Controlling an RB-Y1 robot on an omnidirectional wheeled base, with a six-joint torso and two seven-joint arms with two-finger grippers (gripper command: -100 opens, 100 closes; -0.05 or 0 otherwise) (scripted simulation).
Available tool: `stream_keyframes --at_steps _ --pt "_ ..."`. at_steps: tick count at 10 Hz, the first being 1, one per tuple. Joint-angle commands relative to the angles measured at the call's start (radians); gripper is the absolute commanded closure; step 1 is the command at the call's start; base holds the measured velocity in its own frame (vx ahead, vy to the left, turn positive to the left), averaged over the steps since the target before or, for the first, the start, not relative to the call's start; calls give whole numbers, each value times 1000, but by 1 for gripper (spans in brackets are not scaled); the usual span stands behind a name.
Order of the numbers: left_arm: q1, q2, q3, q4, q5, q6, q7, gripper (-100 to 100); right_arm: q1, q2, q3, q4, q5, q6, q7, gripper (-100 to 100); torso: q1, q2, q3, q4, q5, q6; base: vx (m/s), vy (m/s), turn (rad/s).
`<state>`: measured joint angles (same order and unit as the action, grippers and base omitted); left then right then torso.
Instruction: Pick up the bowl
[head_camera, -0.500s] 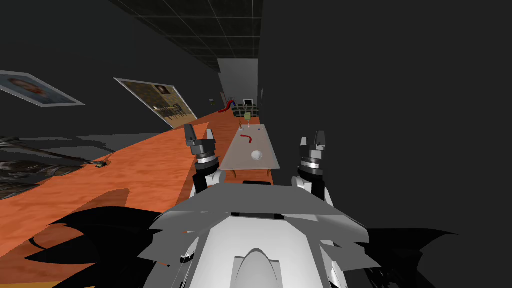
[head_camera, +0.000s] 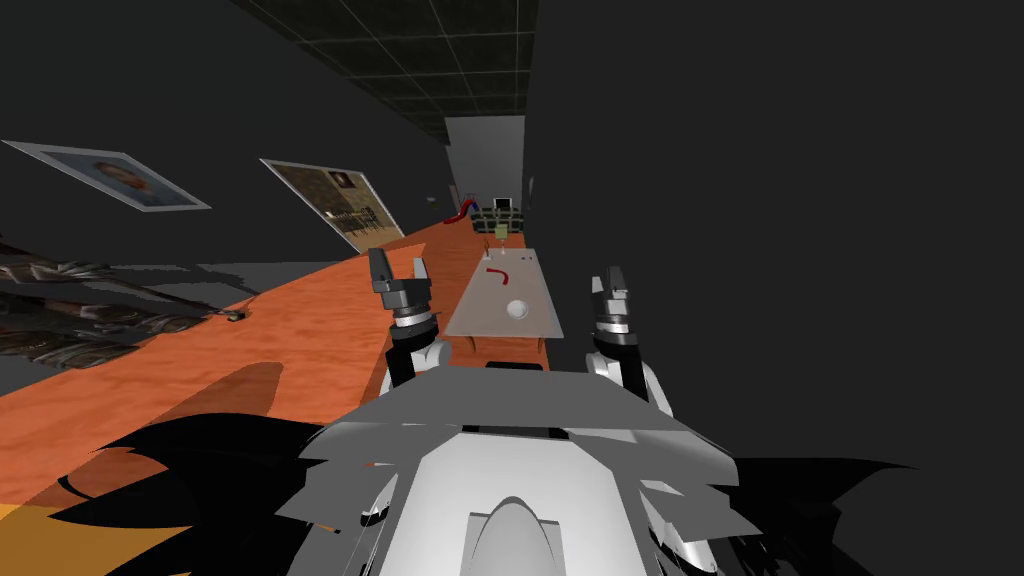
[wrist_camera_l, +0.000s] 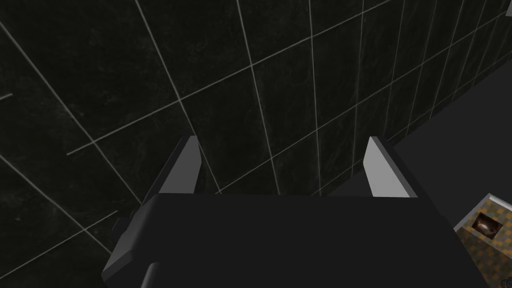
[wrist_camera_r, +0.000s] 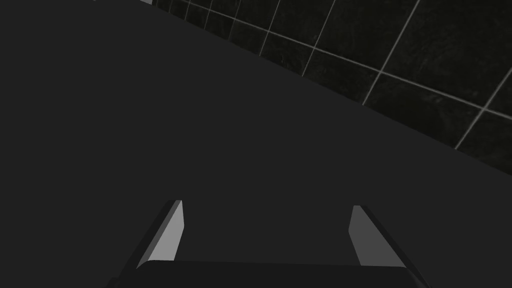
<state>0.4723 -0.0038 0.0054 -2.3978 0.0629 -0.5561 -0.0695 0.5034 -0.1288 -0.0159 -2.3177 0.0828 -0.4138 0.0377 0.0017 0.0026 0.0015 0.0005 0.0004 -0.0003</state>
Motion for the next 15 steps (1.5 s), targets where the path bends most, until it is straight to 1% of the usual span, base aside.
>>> stream_keyframes --at_steps 1,2,4,5,6,7,8,9,10,11,12,13,14,15 --pt "0 0 0 0 0 0 0 0 1 -50 10 33 18 1 5 -100 0 0 0 0 0 0 -53 31 158" --pt "0 0 0 0 0 0 0 0 1 -63 10 33 18 1 5 -100 0 1 0 0 0 0 -34 20 49" --pt "0 0 0 0 0 0 0 0 -15 -132 20 90 46 14 12 -100 0 0 0 0 0 0 -40 33 167" --pt "0 0 0 0 0 0 0 0 -15 -143 20 90 46 14 12 -100 0 0 0 0 0 0 -37 24 73" --pt "0 0 0 0 0 0 0 0 -24 -182 27 122 62 22 17 -100 0 0 0 0 0 1 -33 23 132" --pt "0 0 0 0 0 0 0 0 -34 -208 34 156 79 31 22 -100 -1 0 0 0 0 0 -48 35 265" --pt "0 0 0 0 0 0 0 0 -34 -227 34 157 79 31 22 -100 0 0 0 0 0 0 -34 27 85" --pt "0 0 0 0 0 0 0 0 -44 -260 42 194 98 40 28 -100 0 0 0 0 0 1 -32 36 160" --pt "0 0 0 0 0 0 0 0 -44 -271 42 194 98 40 28 -100 0 0 0 0 0 0 -24 28 100" --pt "0 0 0 0 0 0 0 0 -54 -314 50 234 118 51 35 -100 -1 -1 0 0 0 1 -24 34 216" --pt "0 0 0 0 0 0 0 0 -64 -346 60 265 138 62 43 -100 0 -1 -1 0 0 0 -34 47 300" --pt "0 0 0 0 0 0 0 0 -64 -358 60 276 138 62 43 -100 0 -1 -1 0 0 0 -28 33 102" --pt "0 0 0 0 0 0 0 0 -74 -398 71 312 160 75 51 -100 0 -1 0 0 0 1 -27 33 222" --pt "0 0 0 0 0 0 0 0 -74 -402 71 320 160 75 51 -100 0 -1 0 0 0 0 -19 24 116"
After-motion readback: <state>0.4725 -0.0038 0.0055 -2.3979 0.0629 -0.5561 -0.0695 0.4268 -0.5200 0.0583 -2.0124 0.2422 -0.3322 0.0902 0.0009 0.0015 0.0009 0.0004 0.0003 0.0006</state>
